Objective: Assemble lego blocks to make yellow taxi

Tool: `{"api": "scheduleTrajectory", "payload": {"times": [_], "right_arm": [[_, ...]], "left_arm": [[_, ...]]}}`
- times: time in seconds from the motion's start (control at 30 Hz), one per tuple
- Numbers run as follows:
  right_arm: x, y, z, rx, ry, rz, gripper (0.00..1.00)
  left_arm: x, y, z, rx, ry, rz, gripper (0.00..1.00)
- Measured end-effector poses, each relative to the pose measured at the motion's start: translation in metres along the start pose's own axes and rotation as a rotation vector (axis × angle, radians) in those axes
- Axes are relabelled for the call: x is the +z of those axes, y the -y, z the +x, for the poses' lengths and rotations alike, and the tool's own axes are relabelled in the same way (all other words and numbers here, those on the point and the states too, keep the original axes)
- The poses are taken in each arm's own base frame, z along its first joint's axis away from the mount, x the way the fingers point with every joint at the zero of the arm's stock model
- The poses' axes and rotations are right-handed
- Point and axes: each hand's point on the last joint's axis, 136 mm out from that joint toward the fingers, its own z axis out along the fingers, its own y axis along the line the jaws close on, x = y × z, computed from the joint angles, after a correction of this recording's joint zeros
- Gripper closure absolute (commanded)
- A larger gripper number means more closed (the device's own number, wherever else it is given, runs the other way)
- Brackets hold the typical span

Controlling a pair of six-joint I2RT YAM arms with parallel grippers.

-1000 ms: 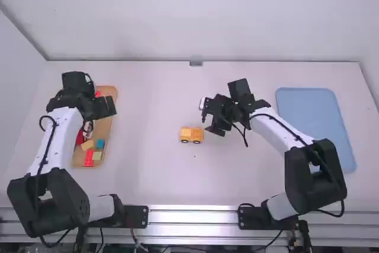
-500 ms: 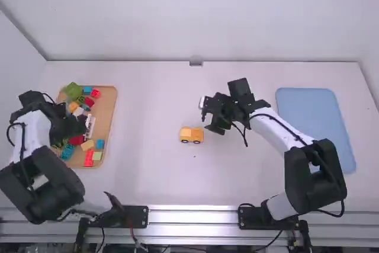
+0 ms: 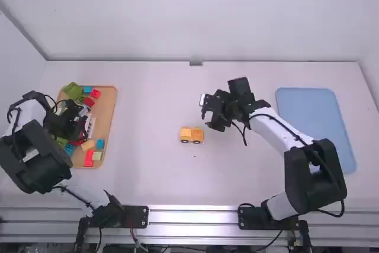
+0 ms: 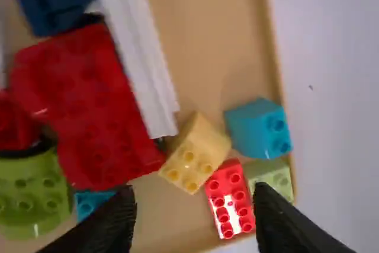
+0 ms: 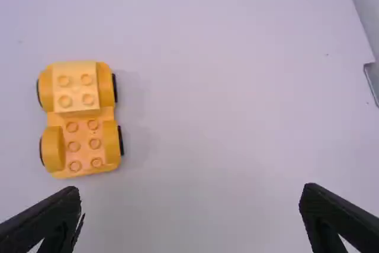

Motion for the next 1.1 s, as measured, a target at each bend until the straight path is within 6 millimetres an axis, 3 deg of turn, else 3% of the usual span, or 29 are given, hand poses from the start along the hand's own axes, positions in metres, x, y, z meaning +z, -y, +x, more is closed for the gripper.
{"api": "scheduleTrajectory", "payload": {"times": [0.17,0.33,0.57,0.67,1.1], "right_arm": [[0.0,0.009,-0.001,0.028,0.0,0.041,0.02],[0.0,0.011,-0.002,0.041,0.001,0.05,0.02],[0.0,0.015,-0.004,0.035,0.011,0.064,0.02],[0.0,0.015,-0.004,0.041,0.011,0.064,0.02],[0.0,0.014,-0.004,0.058,0.009,0.06,0.02]], "left_arm": [[0.005,-0.001,-0.004,0.124,0.026,-0.005,0.52],[0.024,0.001,0.01,0.161,-0.013,-0.016,0.48],[0.035,-0.001,0.022,0.206,-0.055,-0.036,0.48],[0.04,-0.008,0.02,0.221,-0.043,-0.074,0.56],[0.058,-0.007,0.027,0.227,-0.039,-0.1,0.62]]}}
